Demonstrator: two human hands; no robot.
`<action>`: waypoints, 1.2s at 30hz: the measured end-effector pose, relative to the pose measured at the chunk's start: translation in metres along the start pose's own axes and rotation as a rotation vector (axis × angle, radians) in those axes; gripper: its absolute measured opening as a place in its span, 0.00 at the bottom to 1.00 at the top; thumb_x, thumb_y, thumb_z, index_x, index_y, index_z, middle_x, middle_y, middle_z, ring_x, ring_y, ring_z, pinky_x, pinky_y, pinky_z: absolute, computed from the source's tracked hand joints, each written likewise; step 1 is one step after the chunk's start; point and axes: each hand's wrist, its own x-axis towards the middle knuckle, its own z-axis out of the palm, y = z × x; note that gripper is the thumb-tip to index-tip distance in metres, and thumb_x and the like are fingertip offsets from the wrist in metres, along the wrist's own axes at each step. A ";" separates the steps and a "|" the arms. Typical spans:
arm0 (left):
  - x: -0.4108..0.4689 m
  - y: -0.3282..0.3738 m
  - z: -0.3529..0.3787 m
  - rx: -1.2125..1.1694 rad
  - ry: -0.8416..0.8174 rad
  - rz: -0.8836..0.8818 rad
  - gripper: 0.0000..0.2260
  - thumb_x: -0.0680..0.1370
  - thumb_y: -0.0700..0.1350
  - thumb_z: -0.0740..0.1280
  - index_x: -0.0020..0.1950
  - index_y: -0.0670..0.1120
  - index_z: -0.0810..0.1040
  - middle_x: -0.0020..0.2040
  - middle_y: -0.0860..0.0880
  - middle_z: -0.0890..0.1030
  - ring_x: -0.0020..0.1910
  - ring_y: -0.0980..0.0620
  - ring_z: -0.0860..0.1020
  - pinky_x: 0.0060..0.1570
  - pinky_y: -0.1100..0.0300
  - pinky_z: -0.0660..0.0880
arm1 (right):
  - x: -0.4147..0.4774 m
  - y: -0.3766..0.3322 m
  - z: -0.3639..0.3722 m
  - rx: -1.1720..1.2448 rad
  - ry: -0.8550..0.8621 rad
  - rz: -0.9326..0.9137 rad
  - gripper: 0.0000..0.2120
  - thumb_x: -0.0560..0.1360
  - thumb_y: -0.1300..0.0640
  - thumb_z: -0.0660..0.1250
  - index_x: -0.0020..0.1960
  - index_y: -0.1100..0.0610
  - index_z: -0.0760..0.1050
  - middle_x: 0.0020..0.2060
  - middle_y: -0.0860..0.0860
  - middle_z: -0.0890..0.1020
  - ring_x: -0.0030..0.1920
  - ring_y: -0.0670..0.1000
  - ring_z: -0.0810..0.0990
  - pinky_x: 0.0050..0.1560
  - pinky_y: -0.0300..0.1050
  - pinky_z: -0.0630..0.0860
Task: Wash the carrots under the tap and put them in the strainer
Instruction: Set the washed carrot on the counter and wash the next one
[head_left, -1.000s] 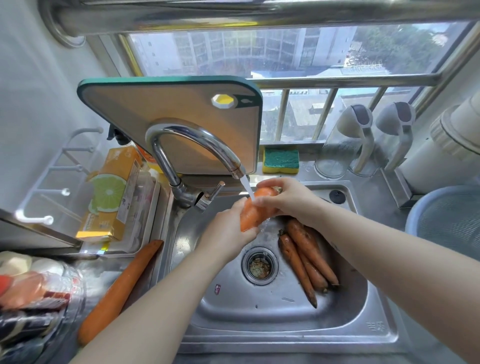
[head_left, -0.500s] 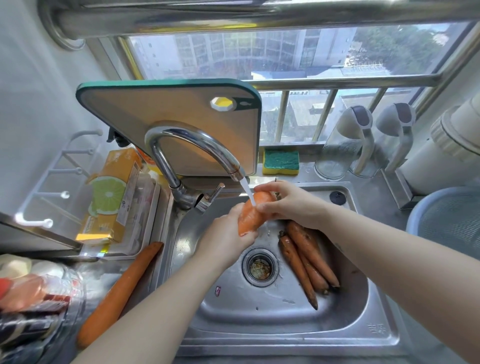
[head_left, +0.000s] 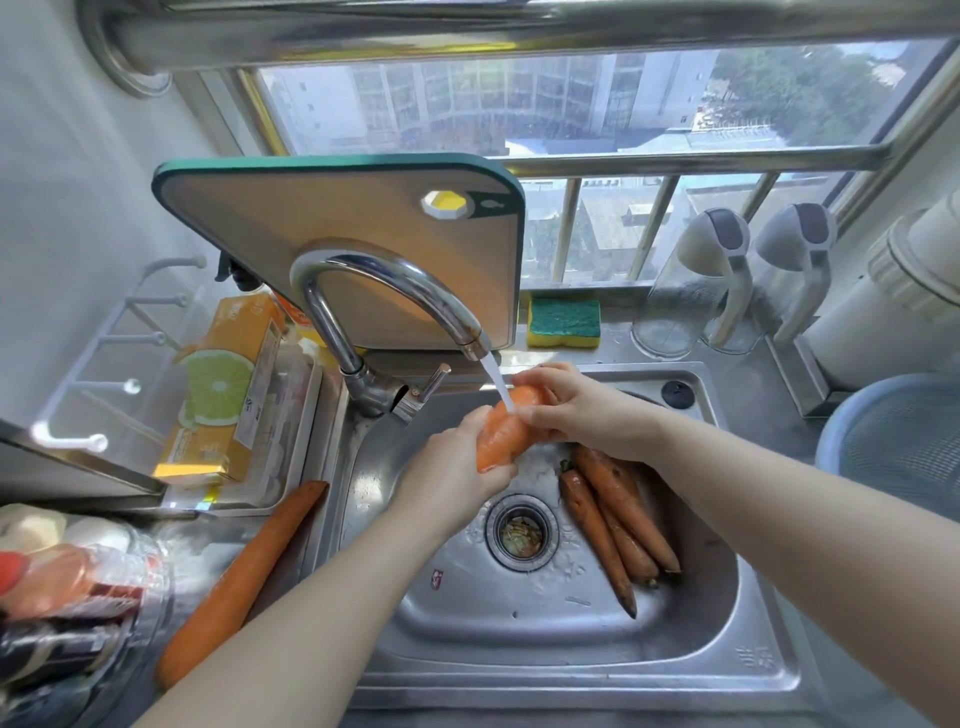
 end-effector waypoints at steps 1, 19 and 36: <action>0.000 0.001 0.000 0.004 0.002 -0.003 0.28 0.74 0.56 0.67 0.72 0.57 0.62 0.54 0.49 0.80 0.48 0.47 0.79 0.47 0.51 0.77 | 0.000 0.000 -0.001 -0.015 0.000 -0.008 0.20 0.77 0.55 0.67 0.68 0.55 0.70 0.65 0.52 0.64 0.61 0.52 0.73 0.59 0.46 0.76; -0.002 -0.001 -0.001 -0.037 0.004 0.010 0.29 0.74 0.54 0.69 0.72 0.57 0.63 0.55 0.50 0.80 0.50 0.48 0.79 0.49 0.52 0.77 | -0.001 0.004 0.002 0.000 0.029 -0.049 0.23 0.75 0.57 0.69 0.69 0.56 0.70 0.63 0.52 0.67 0.59 0.51 0.75 0.55 0.42 0.78; 0.001 0.000 0.000 0.011 -0.016 0.040 0.31 0.74 0.55 0.68 0.74 0.55 0.60 0.58 0.49 0.78 0.50 0.48 0.78 0.46 0.56 0.75 | -0.002 -0.004 -0.002 0.011 0.040 -0.011 0.21 0.76 0.56 0.68 0.67 0.56 0.71 0.62 0.56 0.71 0.59 0.56 0.77 0.55 0.48 0.79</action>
